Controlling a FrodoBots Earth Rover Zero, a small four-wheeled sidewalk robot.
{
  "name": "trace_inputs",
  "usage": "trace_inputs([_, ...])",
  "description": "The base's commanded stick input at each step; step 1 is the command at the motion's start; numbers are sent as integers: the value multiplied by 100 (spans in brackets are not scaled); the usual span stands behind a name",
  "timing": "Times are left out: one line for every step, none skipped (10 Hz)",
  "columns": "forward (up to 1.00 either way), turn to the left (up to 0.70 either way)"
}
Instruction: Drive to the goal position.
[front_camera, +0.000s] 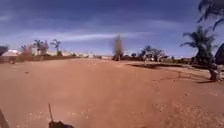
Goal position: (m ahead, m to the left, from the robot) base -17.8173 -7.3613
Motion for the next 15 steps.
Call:
trace_inputs([0,-69])
trace_inputs([0,-69])
trace_inputs([0,-69])
trace_inputs([0,-69])
trace_inputs([0,-69])
trace_inputs([0,-70])
trace_inputs([0,-69])
trace_inputs([0,-69])
trace_inputs([0,-69])
trace_inputs([0,-69])
trace_inputs([0,-69])
trace_inputs([0,-69])
trace_inputs([0,-69])
trace_inputs([0,-69])
trace_inputs([0,-69])
